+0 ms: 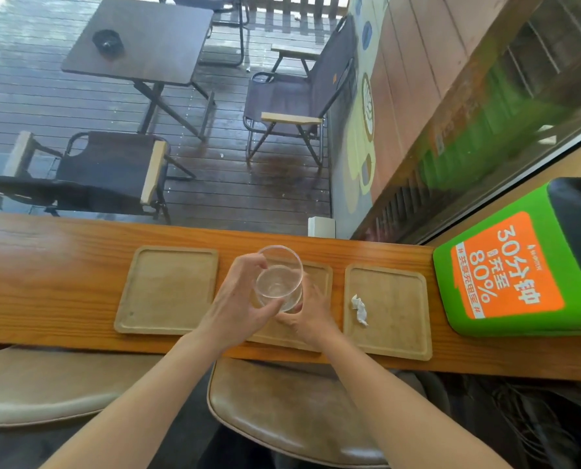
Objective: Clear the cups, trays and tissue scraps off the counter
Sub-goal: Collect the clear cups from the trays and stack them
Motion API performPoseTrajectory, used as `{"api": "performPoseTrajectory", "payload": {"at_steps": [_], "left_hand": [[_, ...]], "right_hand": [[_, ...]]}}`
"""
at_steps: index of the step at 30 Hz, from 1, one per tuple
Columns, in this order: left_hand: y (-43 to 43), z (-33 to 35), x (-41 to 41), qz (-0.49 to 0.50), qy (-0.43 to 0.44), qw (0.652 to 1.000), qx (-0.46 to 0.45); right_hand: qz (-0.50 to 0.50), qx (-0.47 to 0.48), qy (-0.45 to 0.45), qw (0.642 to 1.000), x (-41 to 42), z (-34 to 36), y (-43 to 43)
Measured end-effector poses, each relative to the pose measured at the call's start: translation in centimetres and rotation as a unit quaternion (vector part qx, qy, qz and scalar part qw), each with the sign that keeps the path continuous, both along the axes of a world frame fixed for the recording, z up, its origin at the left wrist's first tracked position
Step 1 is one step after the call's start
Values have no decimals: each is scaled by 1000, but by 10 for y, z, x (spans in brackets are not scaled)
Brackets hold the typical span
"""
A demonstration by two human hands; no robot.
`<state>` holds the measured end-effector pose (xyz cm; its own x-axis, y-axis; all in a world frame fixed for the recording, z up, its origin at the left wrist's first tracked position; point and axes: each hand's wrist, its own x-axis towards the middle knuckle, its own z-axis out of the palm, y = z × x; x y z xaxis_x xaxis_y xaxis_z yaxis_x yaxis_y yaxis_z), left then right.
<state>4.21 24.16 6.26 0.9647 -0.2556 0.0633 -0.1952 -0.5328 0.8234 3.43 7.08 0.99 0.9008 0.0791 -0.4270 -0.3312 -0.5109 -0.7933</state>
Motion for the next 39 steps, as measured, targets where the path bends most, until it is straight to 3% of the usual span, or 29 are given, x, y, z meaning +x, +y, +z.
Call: {"api": "performPoseTrajectory", "payload": {"at_steps": [10,13,22,26,31,35,39], "left_hand": [[-14,-28,0,-23,119,982,142],[-16,-34,-2,-40,176,973,146],[-32,-33,-1,42,246,968,25],[-29,-10,-4,41,202,979,-8],[-28,28,-7,38,230,970,-75],[-39,44,-10,4,221,972,-80],[-64,60,-13,30,168,982,-76]], "right_hand": [[-13,3,-13,1000,0,-7,1],[-5,-7,-13,1000,0,-12,0],[-25,20,-6,999,2,-6,-1],[-32,45,-25,998,3,25,-9],[11,73,-36,997,10,69,-39],[-4,126,-19,992,15,97,-67],[-17,158,-28,987,13,116,-85]]}}
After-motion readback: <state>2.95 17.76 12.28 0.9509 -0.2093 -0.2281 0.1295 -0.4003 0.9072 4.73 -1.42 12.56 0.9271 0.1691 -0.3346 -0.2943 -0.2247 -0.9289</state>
